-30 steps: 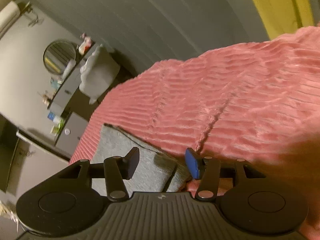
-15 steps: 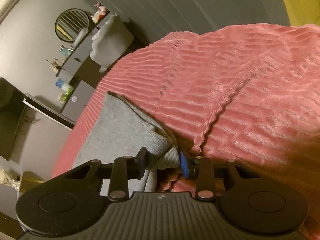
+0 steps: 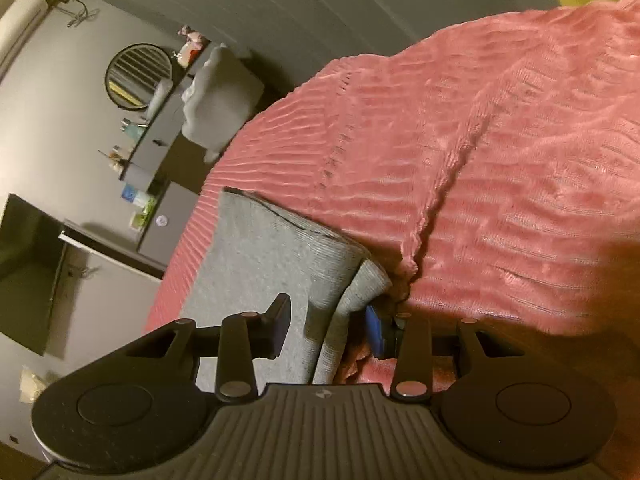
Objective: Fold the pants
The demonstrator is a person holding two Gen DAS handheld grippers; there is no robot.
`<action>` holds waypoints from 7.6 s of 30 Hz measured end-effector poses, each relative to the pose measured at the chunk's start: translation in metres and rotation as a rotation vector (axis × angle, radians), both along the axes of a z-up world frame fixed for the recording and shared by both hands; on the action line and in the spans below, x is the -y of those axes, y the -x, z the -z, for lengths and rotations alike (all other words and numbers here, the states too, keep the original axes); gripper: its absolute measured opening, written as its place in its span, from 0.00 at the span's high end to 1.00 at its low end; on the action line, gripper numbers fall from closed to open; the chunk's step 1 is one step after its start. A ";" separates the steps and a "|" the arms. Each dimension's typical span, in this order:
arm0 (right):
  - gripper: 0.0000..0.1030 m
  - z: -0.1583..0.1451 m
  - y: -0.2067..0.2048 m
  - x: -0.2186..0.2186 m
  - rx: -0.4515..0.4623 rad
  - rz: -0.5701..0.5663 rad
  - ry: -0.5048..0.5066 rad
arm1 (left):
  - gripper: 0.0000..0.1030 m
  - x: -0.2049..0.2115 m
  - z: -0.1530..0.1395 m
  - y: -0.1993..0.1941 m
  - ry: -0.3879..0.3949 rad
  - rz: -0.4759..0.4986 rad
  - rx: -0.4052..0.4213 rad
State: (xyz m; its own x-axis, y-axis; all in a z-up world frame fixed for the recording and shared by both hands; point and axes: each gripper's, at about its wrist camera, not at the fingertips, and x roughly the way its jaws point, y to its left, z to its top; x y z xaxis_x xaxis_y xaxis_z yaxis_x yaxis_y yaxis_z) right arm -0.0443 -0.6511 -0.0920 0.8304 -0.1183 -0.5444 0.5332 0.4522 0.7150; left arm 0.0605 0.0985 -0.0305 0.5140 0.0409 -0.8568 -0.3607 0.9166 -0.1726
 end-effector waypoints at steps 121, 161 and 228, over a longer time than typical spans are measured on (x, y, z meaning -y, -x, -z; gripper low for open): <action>0.25 -0.017 -0.139 -0.293 -0.370 -0.753 0.431 | 0.37 0.099 -0.028 -0.075 -0.079 0.449 0.194; 0.12 -0.023 -0.136 -0.294 -0.403 -0.735 0.465 | 0.23 -0.185 -0.003 0.000 0.205 -0.280 0.160; 0.08 -0.046 -0.102 -0.273 -0.207 -0.597 0.399 | 0.07 0.138 -0.053 0.027 -0.101 0.644 0.178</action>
State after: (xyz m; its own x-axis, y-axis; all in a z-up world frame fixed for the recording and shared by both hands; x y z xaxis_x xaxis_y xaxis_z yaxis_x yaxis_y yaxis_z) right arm 0.0581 -0.3777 -0.0460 0.7009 0.0990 -0.7064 0.2218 0.9110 0.3477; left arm 0.0339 -0.0397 0.0223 0.5954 -0.2455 -0.7650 0.2891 0.9539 -0.0811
